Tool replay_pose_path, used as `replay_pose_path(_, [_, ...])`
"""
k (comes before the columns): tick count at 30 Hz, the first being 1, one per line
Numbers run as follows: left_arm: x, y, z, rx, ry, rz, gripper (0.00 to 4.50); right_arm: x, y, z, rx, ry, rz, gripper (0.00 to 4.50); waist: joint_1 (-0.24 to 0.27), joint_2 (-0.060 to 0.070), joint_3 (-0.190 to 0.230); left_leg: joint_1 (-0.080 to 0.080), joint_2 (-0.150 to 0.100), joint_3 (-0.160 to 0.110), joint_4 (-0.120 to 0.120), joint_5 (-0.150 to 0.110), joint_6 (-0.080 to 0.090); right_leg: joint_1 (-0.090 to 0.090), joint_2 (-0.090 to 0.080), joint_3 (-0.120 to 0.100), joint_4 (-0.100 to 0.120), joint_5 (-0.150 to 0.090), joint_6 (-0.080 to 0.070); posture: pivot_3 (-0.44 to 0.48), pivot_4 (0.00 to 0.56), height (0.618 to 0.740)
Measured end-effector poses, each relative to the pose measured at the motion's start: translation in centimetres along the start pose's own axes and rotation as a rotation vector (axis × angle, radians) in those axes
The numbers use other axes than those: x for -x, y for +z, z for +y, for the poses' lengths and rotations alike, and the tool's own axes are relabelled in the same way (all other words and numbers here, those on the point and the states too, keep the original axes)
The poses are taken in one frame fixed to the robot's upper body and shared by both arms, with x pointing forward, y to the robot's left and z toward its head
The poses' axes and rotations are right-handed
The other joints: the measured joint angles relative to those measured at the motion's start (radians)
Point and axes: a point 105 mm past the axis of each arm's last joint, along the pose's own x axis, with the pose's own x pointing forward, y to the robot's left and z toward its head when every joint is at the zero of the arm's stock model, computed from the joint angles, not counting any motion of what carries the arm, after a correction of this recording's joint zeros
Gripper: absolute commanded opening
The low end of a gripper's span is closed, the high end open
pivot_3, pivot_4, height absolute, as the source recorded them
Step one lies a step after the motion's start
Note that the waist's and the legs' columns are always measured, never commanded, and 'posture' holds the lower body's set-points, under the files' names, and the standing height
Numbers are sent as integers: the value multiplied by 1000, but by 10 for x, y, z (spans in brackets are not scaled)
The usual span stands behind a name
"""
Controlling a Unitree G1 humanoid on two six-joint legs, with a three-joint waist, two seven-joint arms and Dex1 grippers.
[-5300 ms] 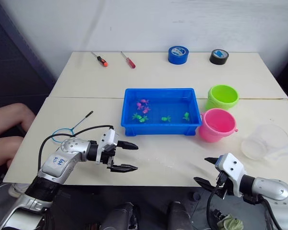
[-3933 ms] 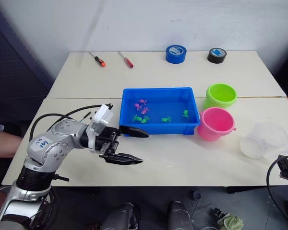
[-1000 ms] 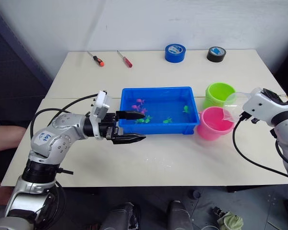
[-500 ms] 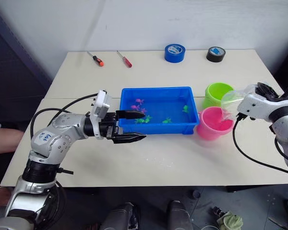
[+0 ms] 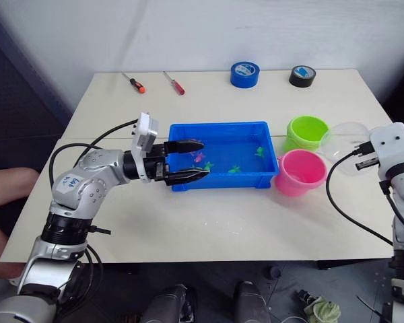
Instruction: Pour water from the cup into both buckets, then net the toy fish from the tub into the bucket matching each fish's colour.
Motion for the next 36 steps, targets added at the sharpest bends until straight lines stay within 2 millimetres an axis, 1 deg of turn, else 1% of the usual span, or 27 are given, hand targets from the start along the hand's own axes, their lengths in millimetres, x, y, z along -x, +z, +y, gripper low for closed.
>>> replay_pose_path(1, [-1, 0, 1, -3, 3, 0, 4500, -3, 3, 0, -35, -5, 3, 19, -1, 0, 0, 0, 0, 1, 0, 0, 0, 0, 0, 0, 0, 0, 0, 0, 150, 740])
replay_pose_path(3, [-4, 1, 4, -5, 9, -7, 4500, -11, 12, -7, -81, -37, -1, 19, -1, 0, 0, 0, 0, 1, 0, 0, 0, -1, 0, 1, 1, 0, 0, 0, 150, 740])
replay_pose_path(4, [-4, 2, 5, -10, 14, -9, 4500, -17, 19, -13, -80, -54, -11, 19, -2, 0, 0, 0, 0, 1, 0, 0, 0, -2, 0, 1, 2, 0, 0, 0, 150, 740])
replay_pose_path(6, [-6, 4, 6, -19, 13, -14, 4500, -24, 26, -25, -59, -86, -15, 19, -1, 0, 0, 0, 0, 1, 0, 0, 0, -2, 0, 1, 3, 0, 0, 0, 150, 740])
replay_pose_path(9, [-8, 5, 6, -27, 11, -19, 4500, -37, 34, -29, -4, -104, -22, 19, -1, 0, 0, 0, 0, 1, 0, 0, 0, -2, 0, 1, 3, 0, 0, 0, 150, 740])
replay_pose_path(12, [-9, 6, 7, -34, 19, -17, 4500, -50, 35, -26, 84, -108, -9, 19, -4, 0, 0, 0, 0, 2, -1, 0, 0, -3, 0, 2, 3, 0, 0, 0, 150, 740])
replay_pose_path(15, [-9, 5, 9, -32, 30, -14, 4500, -60, 38, -23, 180, -107, -11, 19, -5, 0, 0, 0, 0, 2, -1, 0, 0, -3, 0, 2, 3, 0, 0, 0, 150, 740])
replay_pose_path(20, [-8, 5, 10, -34, 37, -13, 4500, -74, 56, -16, 414, -104, -43, 19, -11, 0, 0, 0, 0, 3, -1, 0, 0, -4, 0, 2, 3, 0, 0, 0, 150, 740])
replay_pose_path(25, [-5, 8, 11, -46, 53, -25, 4500, -80, 64, -8, 584, -91, -66, 19, -12, 0, 0, -1, 0, 2, -1, 0, 0, -4, 0, 2, 3, 0, 0, 0, 150, 740])
replay_pose_path(26, [-5, 9, 11, -45, 59, -27, 4500, -82, 68, -4, 670, -83, -80, 19, -15, 0, 0, -1, 0, 2, -1, 0, -1, -4, 0, 2, 3, 0, 0, 0, 150, 740])
replay_pose_path(28, [-4, 9, 11, -45, 62, -27, 4500, -83, 72, -2, 729, -81, -97, 19, -17, 0, 0, -1, 0, 2, -1, 0, -1, -4, 0, 2, 3, 0, 0, 0, 150, 740])
replay_pose_path(33, [-4, 8, 12, -41, 72, -28, 4500, -86, 91, 5, 950, -74, -160, 19, -28, 0, 0, -1, 0, 2, -2, 0, -1, -4, 0, 1, 3, 0, 0, 0, 150, 740])
replay_pose_path(36, [-5, 8, 12, -41, 75, -30, 4500, -87, 96, 9, 1022, -61, -187, 19, -29, 0, 0, -1, 1, 2, -2, -1, -2, -4, 0, 1, 4, 0, 0, 0, 150, 740])
